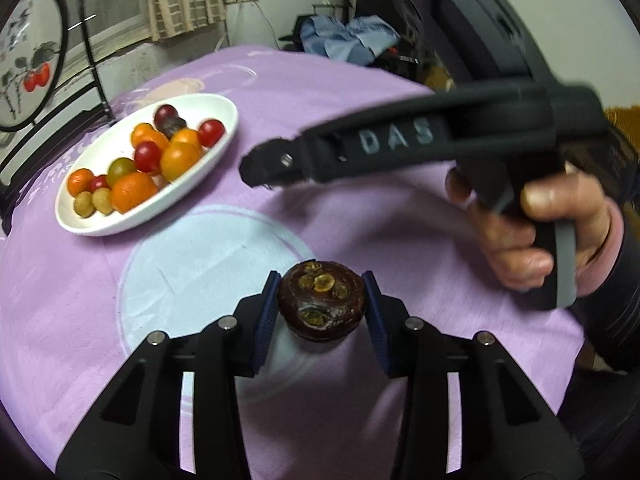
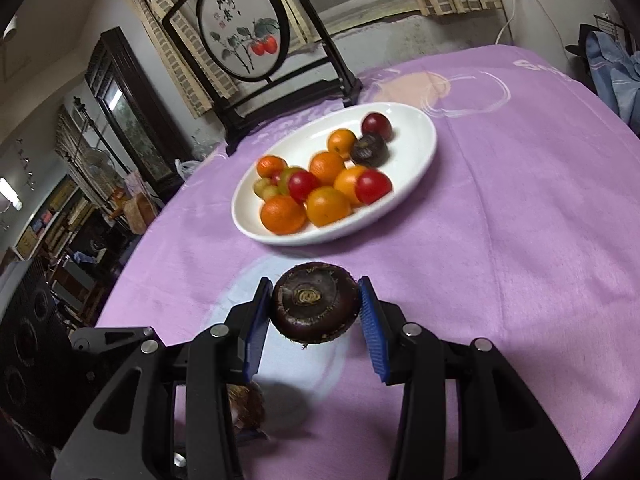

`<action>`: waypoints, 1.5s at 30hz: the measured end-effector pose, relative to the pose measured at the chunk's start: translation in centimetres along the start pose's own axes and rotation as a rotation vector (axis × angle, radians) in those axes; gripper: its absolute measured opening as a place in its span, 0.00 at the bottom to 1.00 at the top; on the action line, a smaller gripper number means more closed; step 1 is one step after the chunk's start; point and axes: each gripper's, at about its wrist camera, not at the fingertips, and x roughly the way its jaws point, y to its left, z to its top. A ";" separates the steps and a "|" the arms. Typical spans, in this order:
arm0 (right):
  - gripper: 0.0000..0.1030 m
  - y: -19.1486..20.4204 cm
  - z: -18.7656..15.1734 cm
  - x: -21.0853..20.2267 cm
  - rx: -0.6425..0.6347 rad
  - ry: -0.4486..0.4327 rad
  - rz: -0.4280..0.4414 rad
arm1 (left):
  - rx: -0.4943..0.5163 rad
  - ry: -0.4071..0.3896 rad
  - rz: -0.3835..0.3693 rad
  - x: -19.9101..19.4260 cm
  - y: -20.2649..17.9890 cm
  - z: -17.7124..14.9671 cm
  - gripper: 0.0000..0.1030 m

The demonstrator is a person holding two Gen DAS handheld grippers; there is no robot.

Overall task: Organize fruits
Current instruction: 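Lower both dark brown fruits into the white plate and open both tools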

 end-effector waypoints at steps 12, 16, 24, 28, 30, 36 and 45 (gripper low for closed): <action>0.42 -0.6 9.9 3.5 -0.016 -0.203 -0.117 | -0.394 -0.211 0.254 -2.3 13.5 9.1 0.40; 0.42 -1.9 11.7 6.7 -0.002 -0.155 -0.122 | -0.455 -0.191 0.345 0.6 17.5 11.1 0.40; 0.42 -2.9 13.0 10.0 -0.014 -0.101 -0.135 | -0.510 -0.124 0.388 5.2 21.6 12.8 0.40; 0.42 -3.1 12.9 10.9 -0.032 -0.072 -0.147 | -0.514 -0.098 0.401 6.8 22.4 12.7 0.40; 0.43 -3.1 12.8 11.1 -0.036 -0.060 -0.146 | -0.512 -0.083 0.404 7.4 22.5 12.7 0.40; 0.49 -2.5 12.9 10.8 -0.059 -0.041 -0.152 | -0.493 -0.091 0.449 7.0 22.1 12.9 0.54; 0.67 0.8 11.8 6.5 -0.159 -0.078 -0.161 | -0.476 -0.187 0.546 0.6 18.9 12.6 0.93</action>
